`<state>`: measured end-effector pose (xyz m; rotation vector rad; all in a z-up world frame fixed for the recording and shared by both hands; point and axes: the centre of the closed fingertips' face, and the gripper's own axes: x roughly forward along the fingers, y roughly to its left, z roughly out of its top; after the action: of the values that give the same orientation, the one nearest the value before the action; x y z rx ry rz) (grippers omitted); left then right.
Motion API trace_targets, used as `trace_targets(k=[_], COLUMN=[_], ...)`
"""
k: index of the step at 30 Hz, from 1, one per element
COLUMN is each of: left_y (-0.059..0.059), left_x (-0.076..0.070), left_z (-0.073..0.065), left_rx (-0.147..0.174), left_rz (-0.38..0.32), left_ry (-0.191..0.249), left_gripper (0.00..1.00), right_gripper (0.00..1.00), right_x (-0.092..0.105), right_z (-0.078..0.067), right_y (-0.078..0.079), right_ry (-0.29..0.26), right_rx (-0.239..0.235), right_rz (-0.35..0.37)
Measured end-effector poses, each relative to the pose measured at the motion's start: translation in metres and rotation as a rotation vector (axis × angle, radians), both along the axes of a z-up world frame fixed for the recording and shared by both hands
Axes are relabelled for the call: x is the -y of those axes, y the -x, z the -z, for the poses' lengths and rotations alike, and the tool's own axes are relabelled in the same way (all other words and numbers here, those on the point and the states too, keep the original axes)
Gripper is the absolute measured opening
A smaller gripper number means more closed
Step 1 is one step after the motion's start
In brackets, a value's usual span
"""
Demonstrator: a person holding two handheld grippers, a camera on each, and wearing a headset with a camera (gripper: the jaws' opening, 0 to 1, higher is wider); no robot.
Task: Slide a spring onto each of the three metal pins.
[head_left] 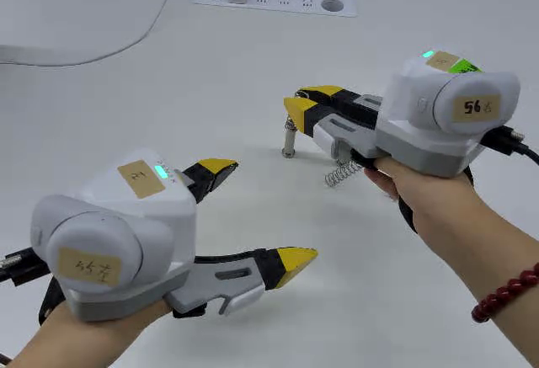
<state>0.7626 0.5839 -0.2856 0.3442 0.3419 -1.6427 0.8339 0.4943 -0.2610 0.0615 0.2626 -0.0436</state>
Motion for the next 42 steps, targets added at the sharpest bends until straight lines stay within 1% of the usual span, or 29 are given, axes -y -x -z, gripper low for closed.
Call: trace_targets(k=[3, 6, 14, 18, 22, 25, 28, 35, 40, 42], left_y=[-0.001, -0.001, -0.002, -0.002, -0.002, -0.003, -0.003, -0.003, -0.002, -0.002], left_x=[0.001, 0.001, 0.001, 0.001, 0.001, 0.002, 0.004, 0.004, 0.003, 0.004], left_z=[-0.001, 0.0, 0.001, 0.001, 0.001, 0.0, -0.001, 0.0, 0.001, 0.001], left_rx=[-0.001, 0.0, 0.001, 0.003, -0.005, -0.003, -0.003, 0.001, 0.002, 0.002], left_rz=[-0.001, -0.002, -0.006, -0.005, -0.007, -0.01, -0.011, -0.007, -0.007, -0.005], left_ry=[0.003, 0.001, -0.004, -0.005, -0.006, -0.003, 0.003, -0.003, -0.011, -0.01], left_gripper=[0.74, 0.74, 0.74, 0.74, 0.72, 0.72, 0.72, 0.72, 0.72, 0.71], right_gripper=[0.12, 0.12, 0.12, 0.12, 0.12, 0.12, 0.12, 0.12, 0.12, 0.12], right_x=[-0.003, -0.004, -0.002, -0.002, -0.001, -0.002, -0.001, -0.001, -0.002, -0.002], right_z=[0.002, 0.007, 0.021, 0.024, 0.03, 0.034, 0.037, 0.04, 0.046, 0.045], right_y=[0.0, -0.002, -0.001, -0.002, -0.002, -0.002, -0.002, -0.002, -0.002, -0.003], right_ry=[0.037, 0.049, 0.042, 0.039, 0.026, 0.032, 0.031, 0.023, 0.012, 0.016], right_rx=[-0.019, -0.033, -0.077, -0.085, -0.098, -0.111, -0.119, -0.128, -0.144, -0.14], right_rz=[-0.014, -0.02, -0.011, -0.008, 0.007, 0.007, 0.011, 0.017, 0.022, 0.023])
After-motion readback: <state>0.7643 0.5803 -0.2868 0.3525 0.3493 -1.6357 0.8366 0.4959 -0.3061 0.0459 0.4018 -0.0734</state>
